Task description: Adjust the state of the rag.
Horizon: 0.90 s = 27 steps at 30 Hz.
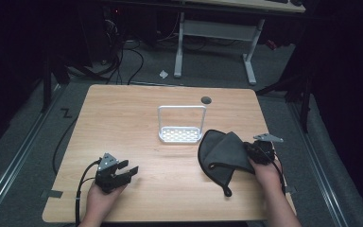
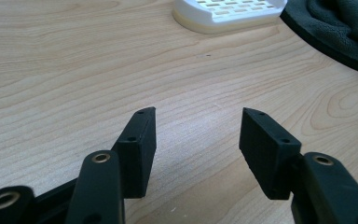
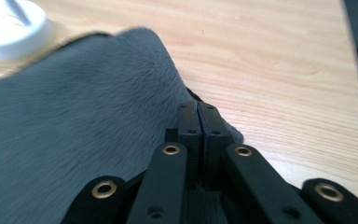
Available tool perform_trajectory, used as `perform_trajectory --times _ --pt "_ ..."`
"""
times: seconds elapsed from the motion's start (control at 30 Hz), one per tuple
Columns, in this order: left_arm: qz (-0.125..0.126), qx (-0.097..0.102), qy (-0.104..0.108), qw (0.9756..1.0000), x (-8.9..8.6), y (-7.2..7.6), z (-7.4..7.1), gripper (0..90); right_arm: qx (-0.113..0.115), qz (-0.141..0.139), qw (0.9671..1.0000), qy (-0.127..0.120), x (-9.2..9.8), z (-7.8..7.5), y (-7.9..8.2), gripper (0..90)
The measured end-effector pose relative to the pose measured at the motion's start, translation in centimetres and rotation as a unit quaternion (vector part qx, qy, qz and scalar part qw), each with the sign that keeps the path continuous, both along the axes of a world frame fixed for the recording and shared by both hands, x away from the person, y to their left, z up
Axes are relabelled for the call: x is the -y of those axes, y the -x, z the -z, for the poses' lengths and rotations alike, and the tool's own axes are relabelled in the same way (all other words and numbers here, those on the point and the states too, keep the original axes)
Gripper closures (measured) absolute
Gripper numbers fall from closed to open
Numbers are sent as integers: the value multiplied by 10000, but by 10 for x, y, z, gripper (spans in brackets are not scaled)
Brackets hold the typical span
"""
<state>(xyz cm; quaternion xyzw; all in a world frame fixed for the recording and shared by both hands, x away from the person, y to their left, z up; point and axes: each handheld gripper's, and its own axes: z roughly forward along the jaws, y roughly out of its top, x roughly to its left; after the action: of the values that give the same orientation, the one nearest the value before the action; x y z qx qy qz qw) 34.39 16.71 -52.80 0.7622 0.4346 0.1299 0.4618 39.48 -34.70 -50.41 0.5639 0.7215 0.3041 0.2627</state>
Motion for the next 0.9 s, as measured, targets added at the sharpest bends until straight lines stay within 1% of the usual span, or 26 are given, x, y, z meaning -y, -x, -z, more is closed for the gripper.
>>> perform_trajectory --times 0.03,0.07,0.1,0.2,0.23,0.3,0.37,0.43,0.47,0.5,0.53,0.57,0.6,0.63,0.67,0.7,0.73,0.77,0.8,0.83,0.87,0.9 --pt "2 -1 -7 10000 0 0 0 465 0 0 10000 0 0 0 0 896" --pt "5 2 -13 10000 0 0 0 465 -127 -82 9998 103 -4 5 -5 898" --pt "7 1 -14 10000 0 1 1 465 -174 -118 9997 147 -6 7 -6 900" --pt "7 -11 -16 10000 -1 1 1 465 -193 -149 9995 194 -9 8 -5 900" --pt "12 -10 -16 10000 -1 2 1 465 -201 -201 9995 151 -10 9 -3 900" --pt "17 -7 -20 10000 0 2 0 465 -205 -274 9991 236 -15 11 3 900" --pt "36 12 -26 10000 1 2 0 465 -199 -314 9990 241 -17 11 5 900" --pt "50 9 -27 10000 2 3 0 465 -188 -424 9986 262 -22 12 12 900" --pt "68 4 -40 10000 3 3 0 465 -160 -526 9981 285 -28 14 19 900" --pt "77 4 -38 10000 3 3 0 465 -162 -566 9979 278 -31 14 23 900" --pt "80 3 -39 10000 4 3 0 465 -162 -566 9979 278 -31 14 23 900" --pt "87 3 -43 10000 5 3 0 465 -140 -637 9976 236 -36 15 29 900" --pt "100 1 -46 9999 5 3 0 465 -140 -637 9976 236 -36 15 29 900" --pt "106 1 -35 9999 6 3 0 465 -135 -742 9969 237 -43 15 35 900" --pt "133 2 -35 9999 7 3 0 465 -135 -742 9969 237 -43 15 35 900" --pt "176 14 -12 9998 10 4 -1 465 -147 -849 9961 213 -53 15 40 900" --pt "176 14 -12 9998 10 4 -1 465 -147 -849 9961 213 -53 15 40 900" --pt "207 26 -11 9998 11 5 -2 465 -134 -917 9955 211 -57 16 43 900" --pt "241 40 -18 9997 13 6 -3 465 -131 -1061 9941 200 -69 16 47 900" --pt "267 49 -28 9996 14 7 -3 465 -130 -1129 9933 191 -73 17 48 900" --pt "303 57 -30 9995 16 8 -4 465 -130 -1129 9933 191 -73 17 48 900" --pt "358 62 -37 9993 19 9 -4 464 -134 -1209 9924 168 -79 17 50 900"
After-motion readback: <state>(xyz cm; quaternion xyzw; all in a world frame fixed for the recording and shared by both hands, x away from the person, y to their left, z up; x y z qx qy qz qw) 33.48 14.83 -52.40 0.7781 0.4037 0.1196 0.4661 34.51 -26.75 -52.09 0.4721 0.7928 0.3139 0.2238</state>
